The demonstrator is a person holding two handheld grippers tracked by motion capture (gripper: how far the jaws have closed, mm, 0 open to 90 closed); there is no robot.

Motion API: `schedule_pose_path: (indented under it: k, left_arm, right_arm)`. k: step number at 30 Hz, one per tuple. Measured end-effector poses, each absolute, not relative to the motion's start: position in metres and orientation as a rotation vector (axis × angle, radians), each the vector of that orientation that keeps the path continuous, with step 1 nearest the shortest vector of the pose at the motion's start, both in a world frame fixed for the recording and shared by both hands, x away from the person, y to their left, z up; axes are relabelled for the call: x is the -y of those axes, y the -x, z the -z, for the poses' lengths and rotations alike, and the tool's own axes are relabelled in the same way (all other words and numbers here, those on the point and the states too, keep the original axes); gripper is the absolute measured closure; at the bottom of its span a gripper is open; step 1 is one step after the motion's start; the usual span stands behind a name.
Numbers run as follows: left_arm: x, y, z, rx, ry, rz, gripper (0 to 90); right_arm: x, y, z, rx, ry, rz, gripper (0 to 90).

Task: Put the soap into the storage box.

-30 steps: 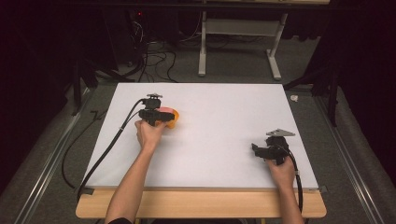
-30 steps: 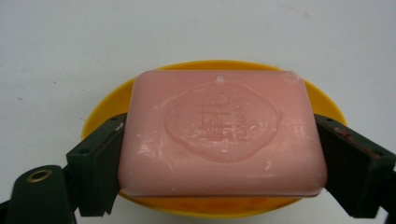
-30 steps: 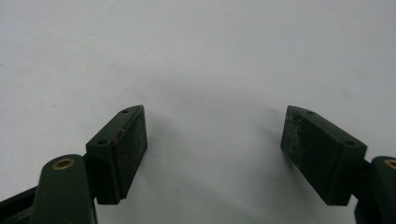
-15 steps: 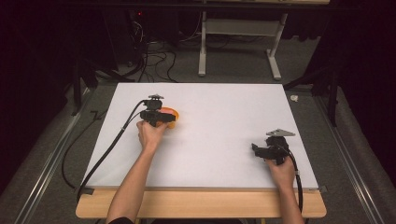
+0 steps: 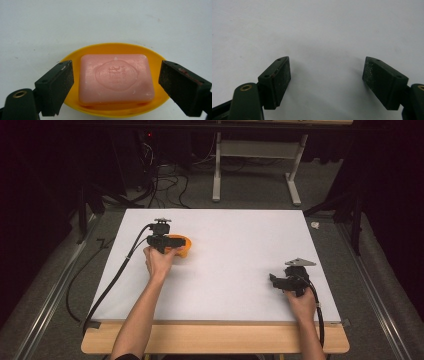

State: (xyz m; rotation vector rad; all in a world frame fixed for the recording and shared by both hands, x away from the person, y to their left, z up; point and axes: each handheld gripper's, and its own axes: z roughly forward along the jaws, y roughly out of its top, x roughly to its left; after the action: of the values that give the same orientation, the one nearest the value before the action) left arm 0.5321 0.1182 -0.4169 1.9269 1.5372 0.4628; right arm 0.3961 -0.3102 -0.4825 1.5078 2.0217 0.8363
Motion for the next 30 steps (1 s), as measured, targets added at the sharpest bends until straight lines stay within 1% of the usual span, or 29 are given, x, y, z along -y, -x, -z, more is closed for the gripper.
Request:
schedule_pose_path:
  k: [5,12,23,30]
  left_arm:
    - [-0.12,-0.527,0.411,-1.511,-1.922,-0.465,13.4]
    - [-0.124,-0.517,0.402,-1.475,-1.922,-0.505,13.9]
    - [-0.134,-0.502,0.391,-1.437,-1.88,-0.524,14.9]
    - [-0.14,-0.49,0.387,-1.412,-1.891,-0.551,14.9]
  right_arm:
    - [0.31,-0.396,0.483,-2.022,-1.508,-0.836,23.1]
    - [0.31,-0.396,0.483,-2.021,-1.507,-0.835,23.1]
    - [0.31,-0.396,0.483,-2.021,-1.507,-0.835,23.1]
    - [0.31,-0.396,0.483,-2.022,-1.507,-0.836,23.1]
